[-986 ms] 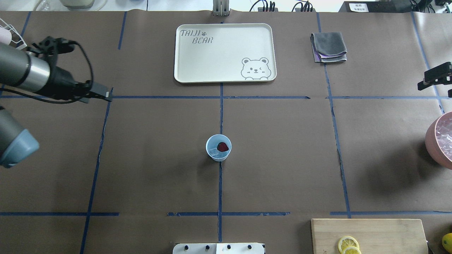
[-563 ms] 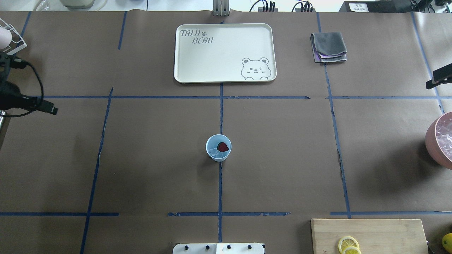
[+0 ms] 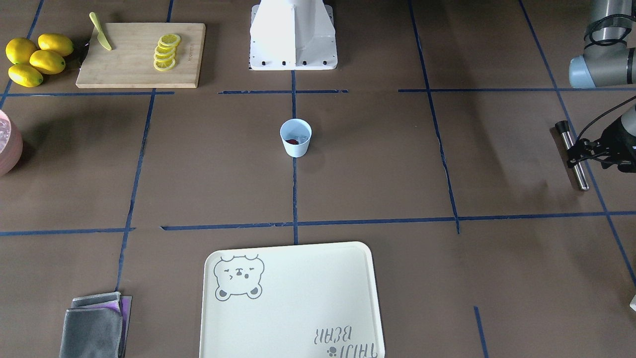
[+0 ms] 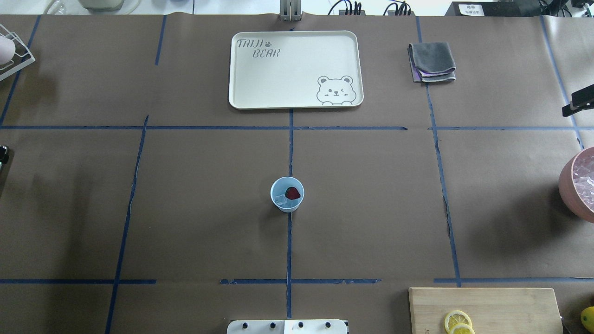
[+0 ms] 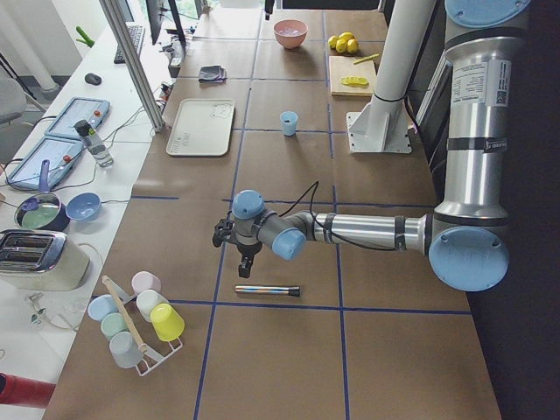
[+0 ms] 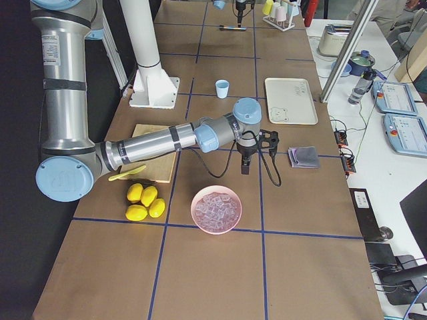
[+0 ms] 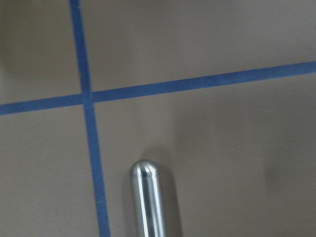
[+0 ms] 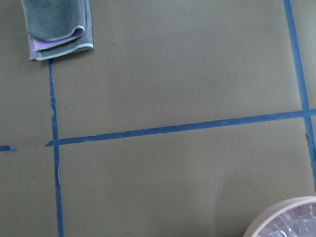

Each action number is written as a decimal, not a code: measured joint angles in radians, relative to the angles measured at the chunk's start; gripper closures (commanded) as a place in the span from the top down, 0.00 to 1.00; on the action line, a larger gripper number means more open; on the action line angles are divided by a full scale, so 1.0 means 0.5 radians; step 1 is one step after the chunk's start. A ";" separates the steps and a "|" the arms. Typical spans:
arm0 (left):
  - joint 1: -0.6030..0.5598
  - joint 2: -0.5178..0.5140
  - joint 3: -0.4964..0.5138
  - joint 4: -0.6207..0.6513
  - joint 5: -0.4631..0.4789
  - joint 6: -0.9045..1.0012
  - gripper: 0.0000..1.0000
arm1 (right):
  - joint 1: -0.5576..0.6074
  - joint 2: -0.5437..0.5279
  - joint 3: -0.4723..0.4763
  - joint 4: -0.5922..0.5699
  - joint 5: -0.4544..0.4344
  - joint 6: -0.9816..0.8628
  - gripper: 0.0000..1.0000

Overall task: Mash ice and strawberries in cup
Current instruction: 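Withdraw the left arm away from the cup to its side, then grasp the steel muddler with the left gripper beside the left arm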

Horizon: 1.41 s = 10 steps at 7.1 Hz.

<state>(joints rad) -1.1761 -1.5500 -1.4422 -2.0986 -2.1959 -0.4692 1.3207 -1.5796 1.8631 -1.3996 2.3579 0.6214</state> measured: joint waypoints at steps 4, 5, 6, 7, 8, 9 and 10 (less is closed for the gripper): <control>-0.003 -0.020 0.097 -0.024 -0.014 -0.096 0.92 | 0.000 0.005 -0.003 -0.005 0.000 0.000 1.00; -0.001 -0.024 0.112 -0.040 -0.031 -0.114 0.92 | 0.000 0.006 -0.003 -0.006 0.000 0.000 1.00; 0.002 -0.028 0.131 -0.062 -0.057 -0.133 0.92 | 0.000 0.007 -0.002 -0.007 0.000 0.001 1.00; 0.005 -0.034 0.159 -0.098 -0.081 -0.145 0.92 | 0.000 0.008 -0.002 -0.008 0.000 0.001 1.00; 0.006 -0.037 0.186 -0.122 -0.100 -0.149 0.91 | 0.000 0.008 -0.002 -0.008 0.000 0.002 1.00; 0.007 -0.042 0.203 -0.133 -0.110 -0.151 0.91 | 0.000 0.008 -0.003 -0.008 0.000 0.003 1.00; 0.009 -0.050 0.213 -0.136 -0.115 -0.153 0.91 | 0.000 0.008 -0.002 -0.009 0.000 0.003 1.00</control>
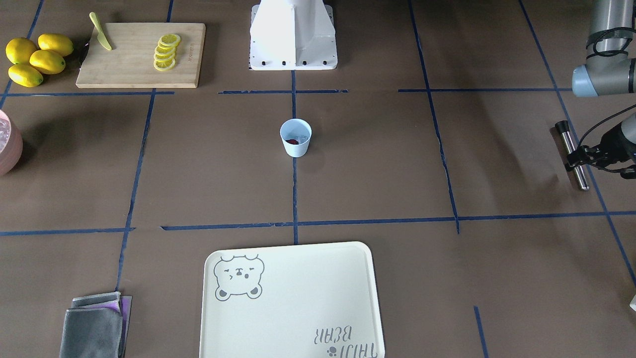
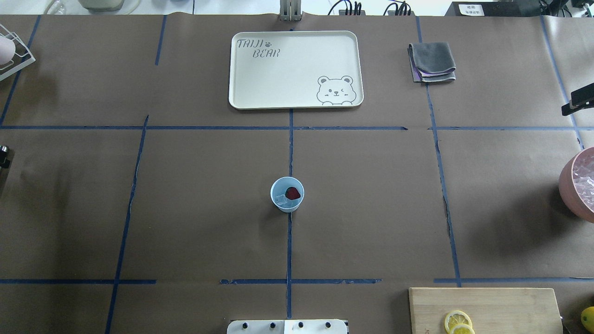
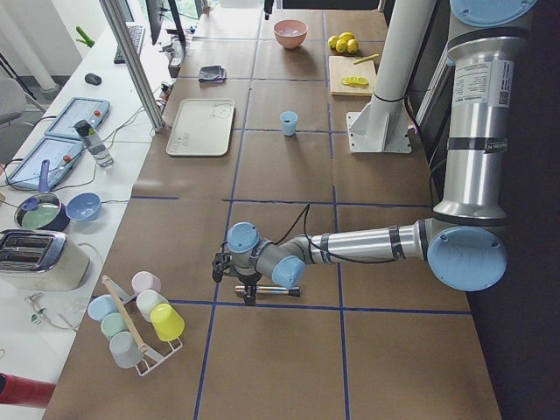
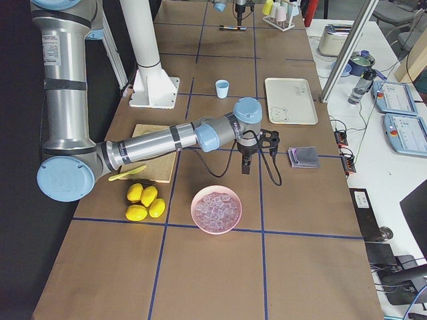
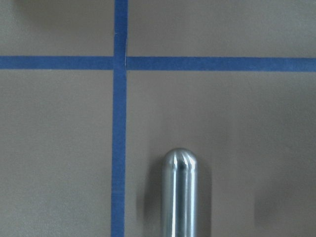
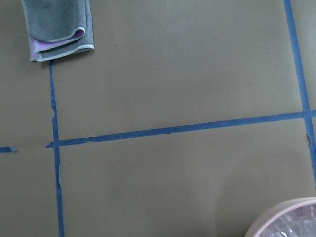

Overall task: Mash ice and strawberries in cup
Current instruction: 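Grasp the steel muddler with the left gripper beside the left arm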

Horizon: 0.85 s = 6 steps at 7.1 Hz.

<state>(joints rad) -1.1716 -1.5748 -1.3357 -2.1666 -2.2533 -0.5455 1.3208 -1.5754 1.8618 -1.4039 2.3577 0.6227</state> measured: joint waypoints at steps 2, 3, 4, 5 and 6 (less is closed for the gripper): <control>0.005 -0.008 0.018 -0.002 -0.023 0.000 0.88 | 0.000 0.000 0.002 -0.002 0.001 -0.001 1.00; 0.010 -0.015 0.034 -0.002 -0.034 0.001 0.86 | 0.000 0.001 0.002 -0.002 0.001 -0.001 1.00; 0.015 -0.027 0.053 -0.002 -0.040 0.002 0.71 | 0.000 0.002 0.001 -0.002 0.001 0.000 1.00; 0.016 -0.035 0.066 -0.002 -0.042 0.003 0.39 | 0.000 0.003 0.001 -0.002 0.002 0.000 1.00; 0.017 -0.039 0.071 -0.002 -0.044 0.002 0.12 | 0.000 0.003 0.004 -0.002 0.003 0.000 1.00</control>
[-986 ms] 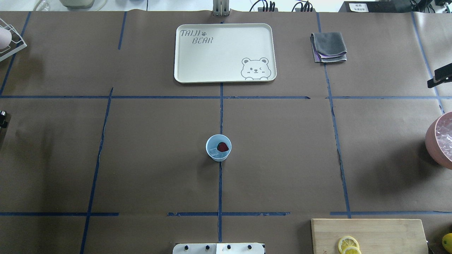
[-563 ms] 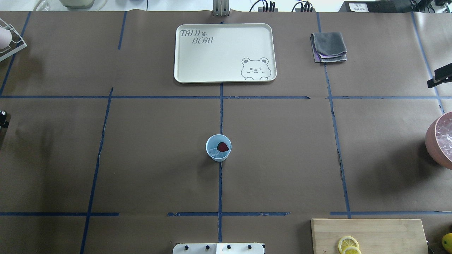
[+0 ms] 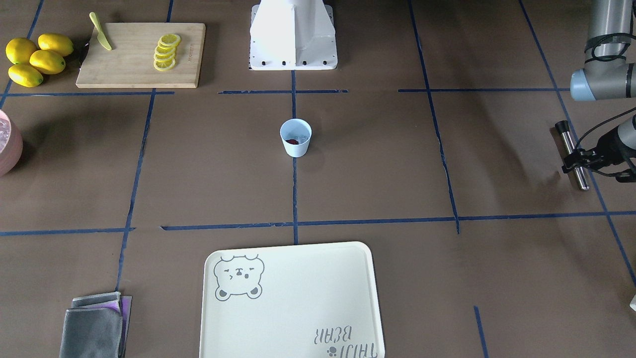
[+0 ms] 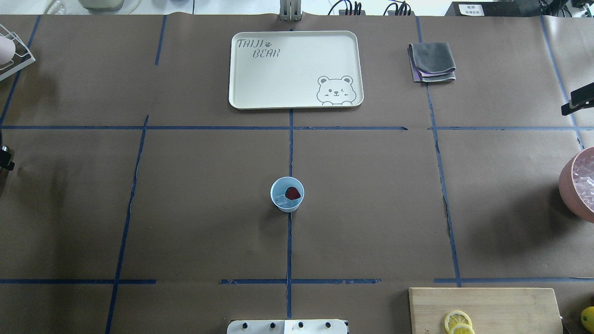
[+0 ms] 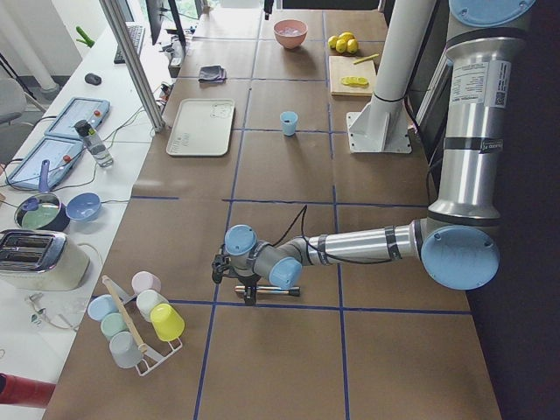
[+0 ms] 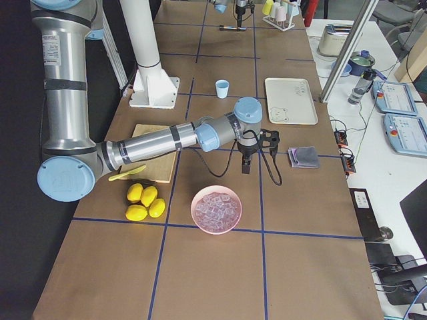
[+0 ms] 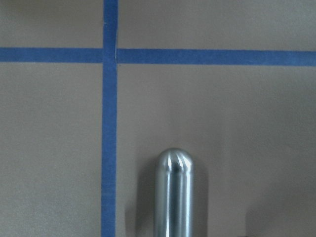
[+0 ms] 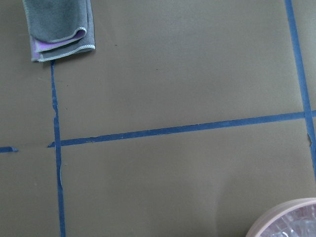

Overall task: Mash ice and strawberries in cup
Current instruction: 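Grasp the steel muddler with the left gripper beside the left arm, then carry the steel muddler over the blue cup with the left gripper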

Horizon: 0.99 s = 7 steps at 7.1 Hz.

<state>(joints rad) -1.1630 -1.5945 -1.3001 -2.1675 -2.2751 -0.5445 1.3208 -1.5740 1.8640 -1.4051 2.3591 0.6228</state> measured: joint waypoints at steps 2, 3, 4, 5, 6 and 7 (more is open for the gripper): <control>0.003 -0.004 0.004 0.001 -0.002 -0.003 0.00 | 0.000 0.001 0.004 -0.002 0.000 0.000 1.00; 0.003 -0.005 0.002 0.001 -0.003 -0.003 0.00 | 0.000 0.002 0.004 -0.003 -0.001 0.000 1.00; 0.002 -0.008 -0.016 -0.001 -0.020 -0.003 0.00 | 0.000 0.003 0.004 -0.003 0.002 0.000 1.00; 0.001 -0.009 -0.087 -0.002 -0.121 -0.004 0.00 | 0.000 0.005 0.005 -0.003 0.013 0.000 1.00; 0.001 -0.020 -0.233 0.009 -0.261 -0.022 0.00 | 0.001 0.009 0.006 -0.003 0.028 0.000 1.00; 0.001 -0.067 -0.413 0.027 -0.332 -0.062 0.00 | 0.003 0.013 0.006 -0.003 0.037 0.000 1.00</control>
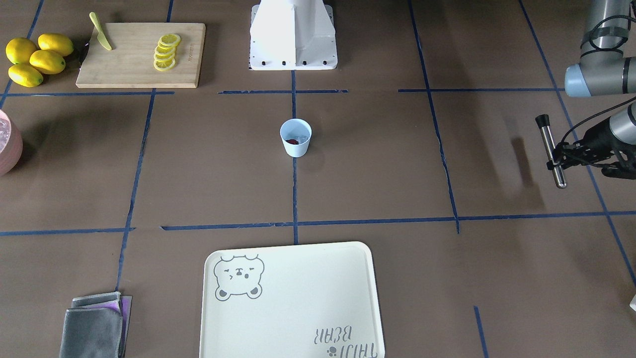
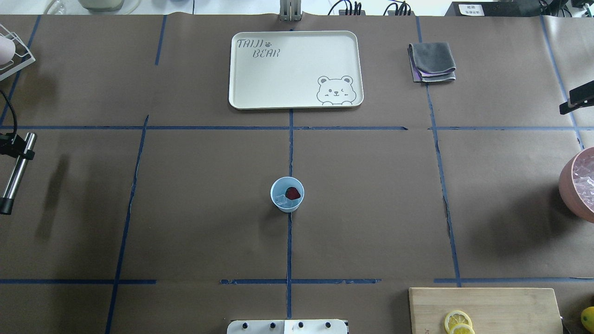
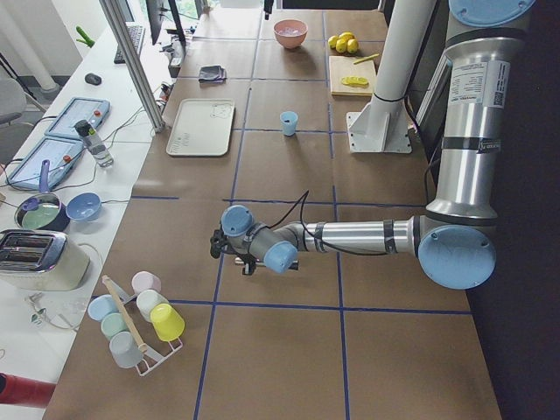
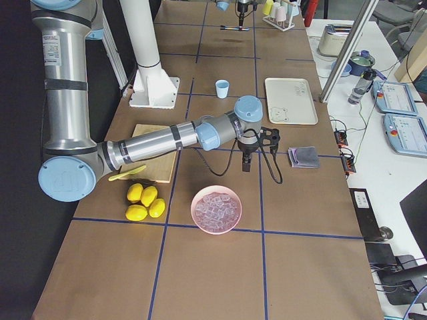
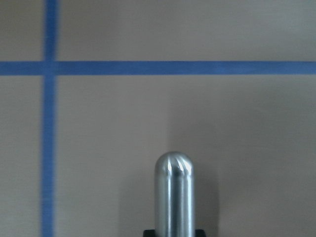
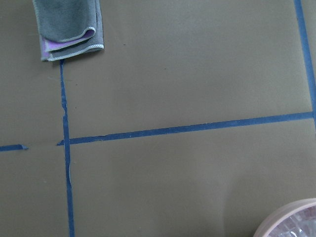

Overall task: Mash ice and strawberries in cup
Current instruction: 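Carry the steel muddler over the blue cup with the left gripper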

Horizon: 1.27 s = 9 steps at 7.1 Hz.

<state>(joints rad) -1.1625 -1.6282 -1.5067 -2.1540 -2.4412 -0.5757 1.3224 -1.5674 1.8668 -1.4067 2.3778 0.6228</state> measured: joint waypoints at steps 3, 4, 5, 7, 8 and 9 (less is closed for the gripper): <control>0.147 -0.324 -0.485 0.007 -0.018 -0.099 0.03 | 0.005 0.003 0.000 0.000 0.008 0.000 1.00; 0.296 -0.469 -0.613 0.004 0.044 -0.113 0.04 | 0.008 0.005 -0.002 0.000 0.014 0.000 1.00; 0.441 -0.627 -0.687 -0.001 0.157 -0.143 0.02 | 0.015 0.005 -0.003 -0.001 0.029 0.000 1.00; 0.683 -0.811 -0.752 -0.241 0.562 -0.189 0.02 | 0.040 0.007 -0.005 -0.003 0.065 0.000 1.00; 0.864 -0.822 -0.760 -0.458 0.917 -0.191 0.02 | 0.046 0.008 -0.006 -0.003 0.075 0.001 1.00; 1.073 -0.829 -0.759 -0.599 1.337 -0.149 0.01 | 0.053 0.011 -0.008 -0.004 0.078 0.001 1.00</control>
<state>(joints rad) -0.6258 -2.0429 -1.8859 -2.4534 -1.7727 -0.6501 1.3490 -1.5619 1.8628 -1.4086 2.4167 0.6235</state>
